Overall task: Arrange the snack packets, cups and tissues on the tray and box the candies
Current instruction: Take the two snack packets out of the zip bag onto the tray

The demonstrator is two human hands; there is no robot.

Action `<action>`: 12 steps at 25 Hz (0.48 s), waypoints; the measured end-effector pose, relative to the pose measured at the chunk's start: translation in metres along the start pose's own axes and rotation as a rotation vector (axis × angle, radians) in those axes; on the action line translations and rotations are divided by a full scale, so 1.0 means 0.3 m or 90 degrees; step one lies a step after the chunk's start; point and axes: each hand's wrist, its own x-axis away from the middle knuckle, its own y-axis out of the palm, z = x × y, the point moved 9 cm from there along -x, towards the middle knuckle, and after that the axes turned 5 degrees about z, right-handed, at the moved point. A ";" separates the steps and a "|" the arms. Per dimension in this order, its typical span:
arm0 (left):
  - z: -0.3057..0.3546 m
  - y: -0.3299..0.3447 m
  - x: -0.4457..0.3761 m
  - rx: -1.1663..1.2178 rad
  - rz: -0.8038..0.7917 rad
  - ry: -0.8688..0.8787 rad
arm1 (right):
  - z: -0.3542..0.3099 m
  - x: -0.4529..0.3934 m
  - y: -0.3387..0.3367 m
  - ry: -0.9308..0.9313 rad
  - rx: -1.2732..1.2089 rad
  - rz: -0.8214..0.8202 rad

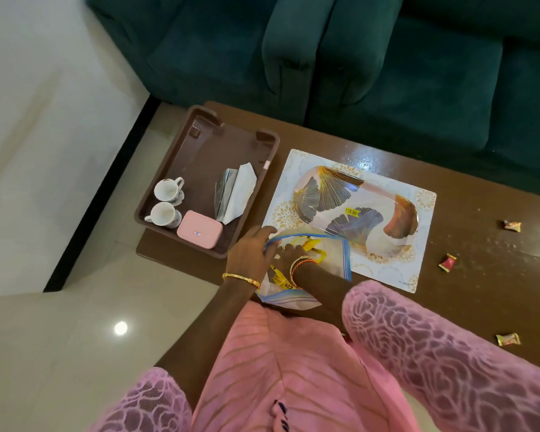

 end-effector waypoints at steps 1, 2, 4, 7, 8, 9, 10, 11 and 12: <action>-0.007 -0.005 0.007 0.016 0.005 -0.001 | -0.009 -0.032 0.033 -0.010 0.032 -0.006; -0.013 -0.009 0.014 0.030 0.010 -0.003 | -0.013 -0.055 0.056 -0.015 0.056 -0.002; -0.029 -0.013 0.026 0.042 0.013 -0.015 | -0.020 -0.082 0.077 -0.027 0.090 0.026; -0.055 -0.017 0.036 0.047 0.012 -0.052 | -0.025 -0.087 0.074 -0.047 0.105 0.078; -0.063 -0.020 0.038 0.052 0.014 -0.065 | -0.024 -0.080 0.068 -0.052 0.111 0.092; -0.071 -0.024 0.041 0.058 0.018 -0.079 | -0.023 -0.070 0.061 -0.055 0.124 0.107; -0.078 -0.027 0.044 0.066 0.025 -0.094 | -0.023 -0.057 0.053 -0.057 0.135 0.117; -0.087 -0.030 0.050 0.076 0.030 -0.113 | -0.024 -0.041 0.039 -0.056 0.132 0.125; -0.095 -0.031 0.057 0.085 0.035 -0.133 | -0.025 -0.022 0.020 -0.051 0.103 0.127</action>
